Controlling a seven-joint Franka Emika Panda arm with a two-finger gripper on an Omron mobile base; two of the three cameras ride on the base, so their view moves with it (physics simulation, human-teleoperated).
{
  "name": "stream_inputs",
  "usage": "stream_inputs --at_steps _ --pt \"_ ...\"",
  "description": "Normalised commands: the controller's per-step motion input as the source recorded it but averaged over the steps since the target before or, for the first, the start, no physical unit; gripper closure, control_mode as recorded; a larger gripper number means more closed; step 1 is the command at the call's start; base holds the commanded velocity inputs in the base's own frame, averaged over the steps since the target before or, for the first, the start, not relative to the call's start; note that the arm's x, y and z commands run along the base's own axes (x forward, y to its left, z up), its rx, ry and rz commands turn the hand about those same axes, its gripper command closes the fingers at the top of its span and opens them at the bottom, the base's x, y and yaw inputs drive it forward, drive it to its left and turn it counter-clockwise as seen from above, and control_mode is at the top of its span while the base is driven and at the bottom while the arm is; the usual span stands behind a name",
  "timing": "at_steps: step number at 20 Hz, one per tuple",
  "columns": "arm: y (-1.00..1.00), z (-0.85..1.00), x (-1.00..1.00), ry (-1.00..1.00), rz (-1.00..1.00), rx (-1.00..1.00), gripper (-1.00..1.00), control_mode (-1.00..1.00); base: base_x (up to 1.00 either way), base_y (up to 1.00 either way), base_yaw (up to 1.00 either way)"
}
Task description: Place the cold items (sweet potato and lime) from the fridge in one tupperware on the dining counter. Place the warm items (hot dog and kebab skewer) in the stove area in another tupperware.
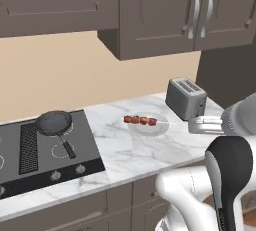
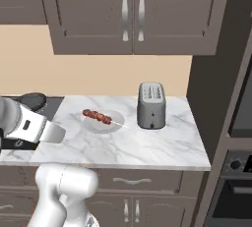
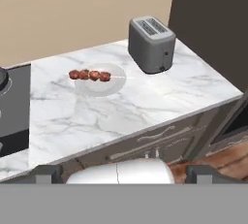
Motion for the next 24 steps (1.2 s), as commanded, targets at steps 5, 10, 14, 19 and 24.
stream_inputs --at_steps 5,10,14,19,24 --pt "0.0 0.0 0.0 0.0 0.0 0.0 -1.0 1.0 0.76 -0.15 0.25" --pt "-0.04 -0.01 0.16 0.03 0.07 0.01 -1.0 -1.0 0.62 -0.07 0.3" --pt "-0.05 -0.28 0.85 0.32 0.3 -0.03 -1.0 -1.0 0.0 0.0 0.0" --pt "0.04 -0.68 0.82 0.37 0.33 -0.22 -1.0 -1.0 0.0 0.0 0.0" --pt "0.0 -0.83 0.69 0.08 0.32 -0.05 -1.0 -1.0 0.0 0.0 0.0"
